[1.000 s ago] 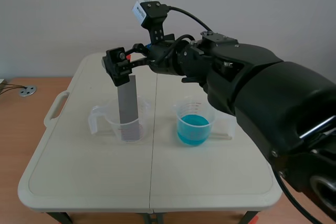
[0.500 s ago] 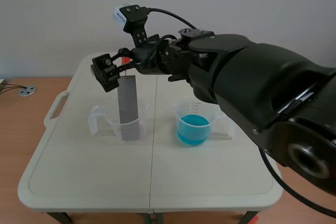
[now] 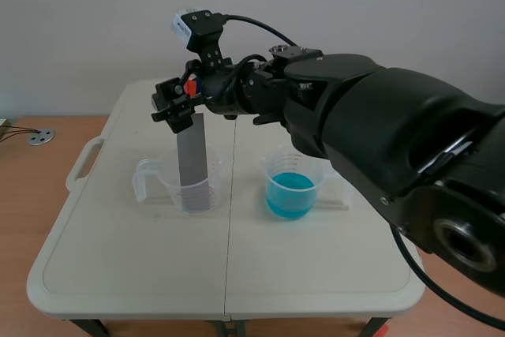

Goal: Hold the metal plate by the orange handle, dip it into the blue solution, take it out and point at it, then put the plate back in the beaker on the left.
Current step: 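Lift the metal plate out of the left beaker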

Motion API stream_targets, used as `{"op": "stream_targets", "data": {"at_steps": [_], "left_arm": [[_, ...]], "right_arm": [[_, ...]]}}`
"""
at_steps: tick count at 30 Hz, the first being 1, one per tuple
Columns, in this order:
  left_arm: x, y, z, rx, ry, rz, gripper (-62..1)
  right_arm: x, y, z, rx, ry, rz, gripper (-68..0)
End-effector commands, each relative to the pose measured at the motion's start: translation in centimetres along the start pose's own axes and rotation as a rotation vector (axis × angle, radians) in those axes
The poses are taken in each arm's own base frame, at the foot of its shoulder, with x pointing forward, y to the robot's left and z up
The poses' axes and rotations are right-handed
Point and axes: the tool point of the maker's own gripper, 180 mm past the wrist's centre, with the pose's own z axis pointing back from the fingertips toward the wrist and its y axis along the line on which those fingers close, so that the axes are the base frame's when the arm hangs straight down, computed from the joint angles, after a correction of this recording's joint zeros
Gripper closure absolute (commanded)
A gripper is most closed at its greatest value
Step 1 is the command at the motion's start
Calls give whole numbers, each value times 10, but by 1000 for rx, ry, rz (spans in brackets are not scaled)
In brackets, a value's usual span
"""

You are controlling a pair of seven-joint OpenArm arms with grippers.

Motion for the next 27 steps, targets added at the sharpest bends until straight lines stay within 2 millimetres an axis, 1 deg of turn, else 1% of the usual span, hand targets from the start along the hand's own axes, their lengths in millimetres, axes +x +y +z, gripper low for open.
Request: {"op": "stream_targets", "data": {"at_steps": [1, 5, 10, 14, 17, 21, 27], "left_arm": [[7, -4, 0, -12, -23, -1, -23], [7, -4, 0, -12, -23, -1, -23], [7, -4, 0, -12, -23, -1, -23], [7, -4, 0, -12, -23, -1, -23], [7, -4, 0, -12, -23, -1, -23], [7, -4, 0, -12, -23, -1, -23], [7, -4, 0, -12, -23, -1, -23]], "right_arm": [[25, 5, -4, 13, -56, 10, -336], [25, 5, -4, 12, -56, 10, -281], [24, 3, -4, 10, -54, 11, -156], [23, 2, -3, 7, -52, 12, -92], [22, -1, -2, 3, -50, 13, -20], [23, -2, -1, 1, -57, 13, -13], [26, 1, -1, 20, -74, 13, -13]]}}
